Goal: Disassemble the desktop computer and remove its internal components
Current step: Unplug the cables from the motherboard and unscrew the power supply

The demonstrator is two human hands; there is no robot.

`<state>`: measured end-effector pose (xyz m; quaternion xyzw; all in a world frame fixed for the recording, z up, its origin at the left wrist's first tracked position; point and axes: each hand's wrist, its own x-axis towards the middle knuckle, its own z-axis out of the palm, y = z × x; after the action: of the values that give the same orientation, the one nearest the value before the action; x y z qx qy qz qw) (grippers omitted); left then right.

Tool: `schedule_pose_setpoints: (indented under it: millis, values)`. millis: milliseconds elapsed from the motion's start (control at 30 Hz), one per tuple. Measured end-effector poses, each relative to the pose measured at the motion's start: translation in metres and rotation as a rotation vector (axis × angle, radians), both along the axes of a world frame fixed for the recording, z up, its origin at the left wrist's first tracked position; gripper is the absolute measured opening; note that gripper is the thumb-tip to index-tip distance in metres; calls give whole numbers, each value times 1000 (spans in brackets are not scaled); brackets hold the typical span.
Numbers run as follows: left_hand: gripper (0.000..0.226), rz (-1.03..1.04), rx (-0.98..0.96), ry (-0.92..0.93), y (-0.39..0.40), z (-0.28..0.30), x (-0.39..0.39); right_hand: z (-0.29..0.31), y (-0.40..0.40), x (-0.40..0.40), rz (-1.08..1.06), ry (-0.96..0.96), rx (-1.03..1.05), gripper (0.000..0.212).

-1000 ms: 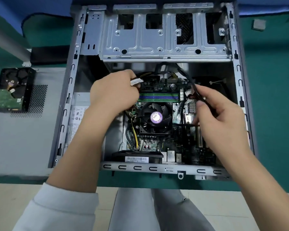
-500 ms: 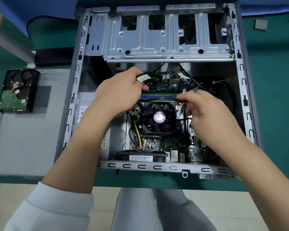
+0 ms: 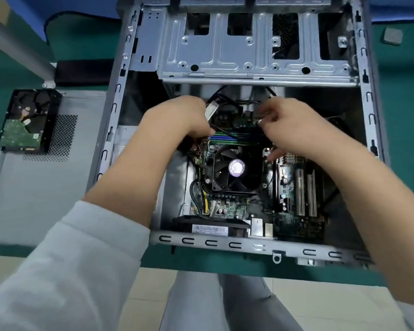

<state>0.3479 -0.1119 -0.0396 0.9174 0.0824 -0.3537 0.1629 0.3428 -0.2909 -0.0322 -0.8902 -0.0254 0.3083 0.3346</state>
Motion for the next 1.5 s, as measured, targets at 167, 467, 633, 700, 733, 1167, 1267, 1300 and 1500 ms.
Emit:
schedule_pose_setpoints:
  millis: [167,467,633,700,733,1167,1267,1300,1500]
  values:
    - [34,-42,176,-107,5,-4,2,-21,25,25,218,-239,-330,7]
    - [27,-143,240,-87,5,-5,2,-69,28,44,133,-422,-305,27]
    - [26,-184,242,-82,0,-4,1,-76,28,43,76,-482,-224,29]
    - [24,-197,248,-97,-2,-4,0,-80,26,41,66,-538,-238,28]
    - [22,-205,251,-102,-3,-3,-1,-81,27,40,58,-556,-247,27]
    - [25,-251,251,-35,-6,-1,3,-78,33,47,233,-523,-337,29]
    - [24,-251,246,-34,-7,-2,3,-80,33,44,224,-565,-359,26]
    - [24,-248,242,-32,-7,-2,3,-80,33,42,211,-568,-362,25]
    - [22,-251,246,-24,-7,-2,2,-80,39,40,218,-574,-415,27]
